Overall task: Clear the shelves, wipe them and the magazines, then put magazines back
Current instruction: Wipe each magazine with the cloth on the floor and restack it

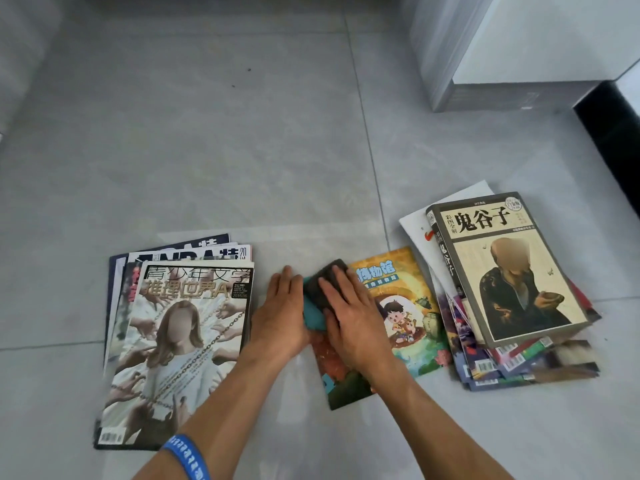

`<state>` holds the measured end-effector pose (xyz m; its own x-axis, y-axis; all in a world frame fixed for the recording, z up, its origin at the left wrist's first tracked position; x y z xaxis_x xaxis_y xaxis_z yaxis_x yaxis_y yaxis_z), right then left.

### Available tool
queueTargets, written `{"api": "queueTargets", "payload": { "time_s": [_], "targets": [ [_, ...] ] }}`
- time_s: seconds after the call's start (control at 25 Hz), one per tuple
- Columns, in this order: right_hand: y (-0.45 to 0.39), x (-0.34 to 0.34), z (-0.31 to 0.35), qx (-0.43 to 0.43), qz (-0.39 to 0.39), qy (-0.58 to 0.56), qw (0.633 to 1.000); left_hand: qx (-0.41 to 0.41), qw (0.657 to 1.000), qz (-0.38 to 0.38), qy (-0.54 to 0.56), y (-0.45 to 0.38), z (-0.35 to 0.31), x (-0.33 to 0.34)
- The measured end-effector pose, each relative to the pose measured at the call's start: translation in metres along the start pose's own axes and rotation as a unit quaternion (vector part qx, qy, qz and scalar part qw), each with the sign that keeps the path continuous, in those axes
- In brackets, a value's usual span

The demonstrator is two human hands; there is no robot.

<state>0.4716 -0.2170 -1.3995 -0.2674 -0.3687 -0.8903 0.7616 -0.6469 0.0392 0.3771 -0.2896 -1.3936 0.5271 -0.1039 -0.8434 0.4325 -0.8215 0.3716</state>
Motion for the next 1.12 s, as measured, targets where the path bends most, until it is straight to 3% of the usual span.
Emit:
{"api": "queueTargets", "payload": {
  "time_s": [0.08,0.24,0.32,0.52,0.6,0.76,0.84,0.96,1.0,1.12],
  "targets": [
    [-0.006,-0.007,-0.014,-0.051,0.024,-0.002,0.998,0.006,1.000,0.002,0.003,0.000,-0.001,0.001],
    [-0.008,-0.047,-0.103,0.098,-0.027,-0.019,0.995,-0.004,1.000,0.001,0.021,0.000,0.004,0.003],
    [0.022,-0.049,-0.113,0.125,-0.045,-0.012,0.991,-0.004,1.000,-0.001,0.021,-0.001,0.003,0.004],
    [0.125,-0.034,-0.093,0.186,-0.112,0.039,0.975,-0.004,1.000,0.017,0.018,-0.004,0.004,0.009],
    [0.143,-0.019,-0.064,0.162,-0.108,0.052,0.980,-0.007,1.000,0.020,0.019,-0.002,0.004,0.009],
    [0.131,-0.001,-0.030,0.110,-0.072,0.057,0.990,-0.016,0.991,-0.076,0.112,0.007,0.010,-0.012],
    [0.117,0.000,-0.029,0.096,-0.059,0.068,0.991,-0.059,0.952,-0.129,0.271,0.015,0.021,-0.015],
    [0.094,-0.003,-0.034,0.125,-0.042,0.045,0.990,-0.144,0.779,-0.178,0.583,0.034,0.014,-0.003],
    [0.085,-0.004,-0.035,0.145,-0.035,0.018,0.989,-0.170,0.750,-0.182,0.613,0.039,0.008,0.007],
    [0.064,-0.014,-0.030,0.170,-0.036,-0.109,0.979,-0.191,0.774,-0.140,0.587,0.057,-0.022,0.034]
  ]
}}
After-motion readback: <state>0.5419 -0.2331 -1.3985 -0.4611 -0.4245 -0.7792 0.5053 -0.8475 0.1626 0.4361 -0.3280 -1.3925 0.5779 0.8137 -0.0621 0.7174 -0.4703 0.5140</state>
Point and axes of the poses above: each hand's wrist, its own y-axis away from the middle knuckle, its own x-axis out of the palm, z = x × y, the point moved 10 cm from there along -y, towards the middle knuckle, and after that the axes turned 9 degrees about x, right-handed, at the moved point
